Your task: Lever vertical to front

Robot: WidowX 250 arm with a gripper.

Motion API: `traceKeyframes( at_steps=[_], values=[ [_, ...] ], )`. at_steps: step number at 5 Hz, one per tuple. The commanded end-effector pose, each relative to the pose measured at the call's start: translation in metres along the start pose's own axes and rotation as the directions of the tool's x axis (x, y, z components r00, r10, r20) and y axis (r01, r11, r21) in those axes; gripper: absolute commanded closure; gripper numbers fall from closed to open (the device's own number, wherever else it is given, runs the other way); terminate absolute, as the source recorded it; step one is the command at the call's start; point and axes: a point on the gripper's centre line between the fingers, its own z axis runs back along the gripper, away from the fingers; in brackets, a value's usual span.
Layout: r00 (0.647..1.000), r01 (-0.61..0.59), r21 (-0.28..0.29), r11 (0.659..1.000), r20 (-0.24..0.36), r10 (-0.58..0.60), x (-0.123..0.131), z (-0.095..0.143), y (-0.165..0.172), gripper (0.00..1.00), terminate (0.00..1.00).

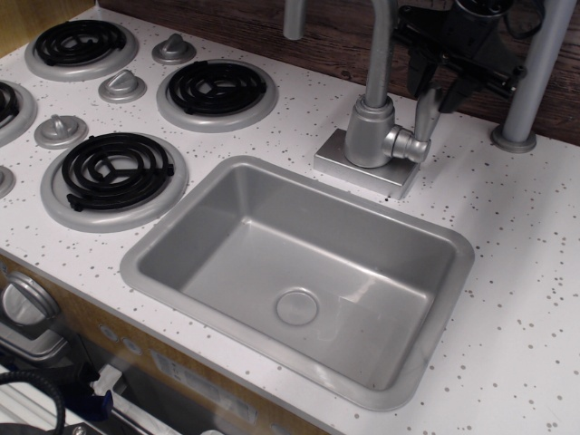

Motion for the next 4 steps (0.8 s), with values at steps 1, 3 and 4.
traceKeyframes(
  at_steps=[1, 3, 4],
  values=[
    [1.0, -0.009, -0.012, 1.0, 0.024, 0.01, 0.013, 0.008, 0.004, 1.0, 0.0],
    [0.99, -0.103, 0.023, 0.994, -0.098, 0.105, -0.018, 0.032, -0.003, 1.0, 0.0],
    [0.986, -0.117, 0.023, 0.993, -0.114, 0.119, -0.026, 0.032, -0.004, 1.0, 0.0]
  ],
)
